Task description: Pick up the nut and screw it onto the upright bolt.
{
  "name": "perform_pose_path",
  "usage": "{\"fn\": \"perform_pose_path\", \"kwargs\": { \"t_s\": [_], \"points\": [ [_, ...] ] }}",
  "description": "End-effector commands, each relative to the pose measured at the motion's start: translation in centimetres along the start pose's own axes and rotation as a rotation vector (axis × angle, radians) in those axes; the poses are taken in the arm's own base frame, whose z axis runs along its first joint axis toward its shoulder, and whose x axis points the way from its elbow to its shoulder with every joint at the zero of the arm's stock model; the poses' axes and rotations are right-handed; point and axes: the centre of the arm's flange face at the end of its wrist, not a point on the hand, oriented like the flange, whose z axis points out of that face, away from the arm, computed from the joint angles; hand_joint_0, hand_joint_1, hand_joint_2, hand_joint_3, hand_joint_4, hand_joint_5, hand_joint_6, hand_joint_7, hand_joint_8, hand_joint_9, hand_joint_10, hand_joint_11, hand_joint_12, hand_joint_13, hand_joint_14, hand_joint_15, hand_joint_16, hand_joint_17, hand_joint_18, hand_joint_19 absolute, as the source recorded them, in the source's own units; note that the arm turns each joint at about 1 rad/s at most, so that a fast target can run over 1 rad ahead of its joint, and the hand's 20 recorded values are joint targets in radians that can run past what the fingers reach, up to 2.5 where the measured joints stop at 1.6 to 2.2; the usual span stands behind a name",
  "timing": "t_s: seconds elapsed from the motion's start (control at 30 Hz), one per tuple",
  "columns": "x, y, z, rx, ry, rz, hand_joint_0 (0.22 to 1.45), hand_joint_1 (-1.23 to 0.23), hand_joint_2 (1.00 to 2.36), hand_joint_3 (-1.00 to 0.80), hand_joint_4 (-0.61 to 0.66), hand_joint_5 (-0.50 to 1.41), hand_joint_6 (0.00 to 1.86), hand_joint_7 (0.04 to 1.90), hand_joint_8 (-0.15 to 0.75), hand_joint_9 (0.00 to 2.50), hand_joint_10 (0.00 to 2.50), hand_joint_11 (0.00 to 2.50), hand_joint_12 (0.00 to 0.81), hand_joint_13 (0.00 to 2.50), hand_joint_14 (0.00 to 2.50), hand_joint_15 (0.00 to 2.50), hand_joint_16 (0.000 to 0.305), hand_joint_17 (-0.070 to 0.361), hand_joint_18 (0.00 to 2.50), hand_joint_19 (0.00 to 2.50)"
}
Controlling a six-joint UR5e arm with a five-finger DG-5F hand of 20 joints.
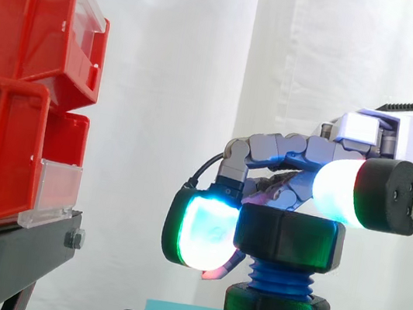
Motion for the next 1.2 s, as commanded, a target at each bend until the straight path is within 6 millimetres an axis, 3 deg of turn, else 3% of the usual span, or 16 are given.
{"fn": "perform_pose_path", "kwargs": {
  "t_s": [0.0,0.57,0.7,0.73,0.93,1.17],
  "points": [
    [-0.1,-0.2,-0.1,0.002,-0.001,0.001,0.52,-0.15,1.0,-0.5,0.2,-0.06,0.5,1.46,0.256,0.75,0.0,0.0,0.23,0.67,0.0,0.0,0.024,0.055,0.43,0.08],
    [-0.7,-2.6,-0.9,0.031,-0.019,-0.005,0.52,-0.17,1.0,-0.5,0.16,-0.06,0.65,1.35,0.272,0.83,0.0,0.0,0.215,0.75,0.0,0.0,0.022,0.05,0.51,0.1],
    [-0.8,-3.2,-1.2,0.033,-0.02,-0.007,0.52,-0.17,1.0,-0.5,0.2,-0.05,0.5,1.44,0.266,0.83,0.0,0.0,0.218,0.73,0.0,0.0,0.022,0.05,0.51,0.11],
    [-0.8,-3.3,-1.3,0.033,-0.02,-0.007,0.52,-0.17,1.0,-0.5,0.22,-0.07,0.5,1.27,0.264,0.82,0.0,0.0,0.219,0.73,0.0,0.0,0.023,0.051,0.51,0.11],
    [-1.1,-3.6,-1.4,0.016,-0.023,-0.008,0.51,-0.17,1.0,-0.5,0.25,-0.1,0.5,0.96,0.246,0.79,0.0,0.0,0.224,0.71,0.0,0.0,0.025,0.055,0.5,0.1],
    [-1.0,-2.4,-0.7,-0.003,-0.038,-0.009,0.5,-0.13,1.0,-0.5,0.2,-0.12,0.5,0.76,0.231,0.76,0.0,0.0,0.227,0.66,0.0,0.0,0.027,0.061,0.47,0.11]
  ]
}}
